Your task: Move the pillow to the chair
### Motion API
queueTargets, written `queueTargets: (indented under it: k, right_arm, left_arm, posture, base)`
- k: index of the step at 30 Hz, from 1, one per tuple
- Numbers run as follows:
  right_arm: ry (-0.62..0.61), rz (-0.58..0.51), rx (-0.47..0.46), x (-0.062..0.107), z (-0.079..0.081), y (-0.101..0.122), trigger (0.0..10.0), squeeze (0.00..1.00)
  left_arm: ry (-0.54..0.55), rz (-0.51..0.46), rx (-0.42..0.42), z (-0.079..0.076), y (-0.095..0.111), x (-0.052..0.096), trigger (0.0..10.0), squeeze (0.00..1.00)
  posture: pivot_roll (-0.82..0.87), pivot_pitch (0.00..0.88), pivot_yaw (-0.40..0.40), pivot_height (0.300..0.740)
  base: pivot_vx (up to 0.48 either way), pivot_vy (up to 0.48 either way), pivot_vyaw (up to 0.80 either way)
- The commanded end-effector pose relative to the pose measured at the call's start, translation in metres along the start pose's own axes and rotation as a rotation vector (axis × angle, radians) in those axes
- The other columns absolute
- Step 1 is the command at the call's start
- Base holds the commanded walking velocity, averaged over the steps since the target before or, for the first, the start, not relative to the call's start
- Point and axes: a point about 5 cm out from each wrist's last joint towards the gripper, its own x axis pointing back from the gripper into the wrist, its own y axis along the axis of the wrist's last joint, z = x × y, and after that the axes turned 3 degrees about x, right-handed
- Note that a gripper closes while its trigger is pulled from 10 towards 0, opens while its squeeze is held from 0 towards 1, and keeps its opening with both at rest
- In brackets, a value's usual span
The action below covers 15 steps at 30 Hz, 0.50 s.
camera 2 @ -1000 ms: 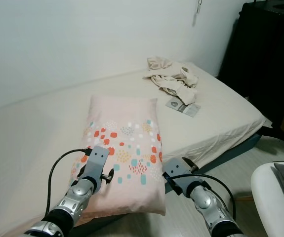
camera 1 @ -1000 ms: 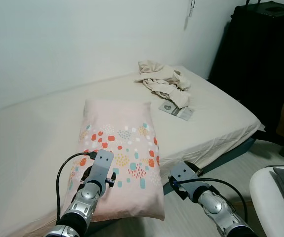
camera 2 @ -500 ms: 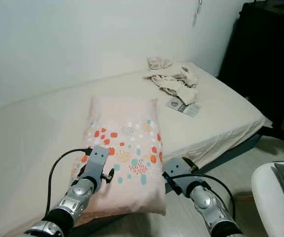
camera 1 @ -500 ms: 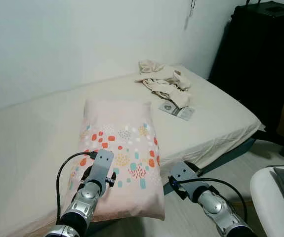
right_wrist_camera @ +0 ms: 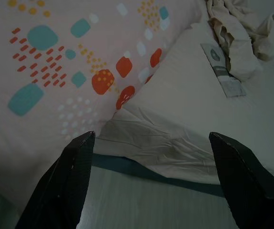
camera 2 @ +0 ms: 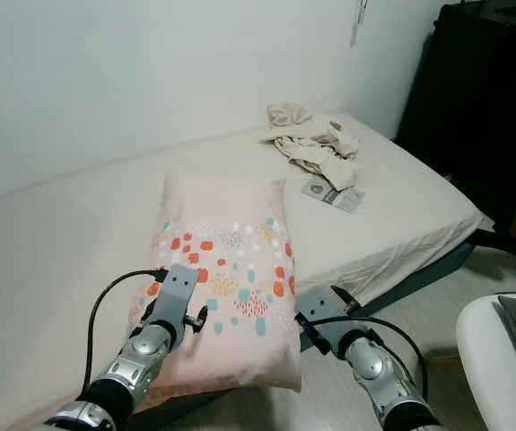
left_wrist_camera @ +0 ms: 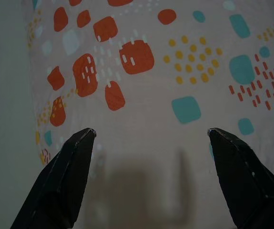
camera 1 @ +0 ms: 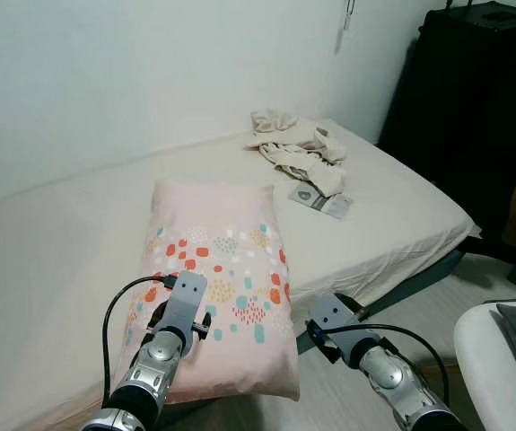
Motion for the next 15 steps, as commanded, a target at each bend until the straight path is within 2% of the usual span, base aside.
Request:
queueTargets:
  k: [1, 15]
  right_arm:
    - [0.008, 0.009, -0.007, 0.0007, 0.0028, -0.0019, 10.0, 0.0]
    - [0.001, 0.013, -0.009, 0.0054, -0.0021, -0.0072, 10.0, 0.0]
  left_arm:
    - [-0.001, 0.018, -0.01, 0.0005, -0.0037, 0.0006, 10.0, 0.0]
    - [0.007, 0.02, -0.002, 0.0012, -0.0048, 0.0013, 10.0, 0.0]
  posture:
    - [-0.13, 0.052, 0.02, 0.74]
    - [-0.12, 0.069, 0.006, 0.74]
  base:
    - [0.0, 0.0, 0.0]
    - [0.0, 0.0, 0.0]
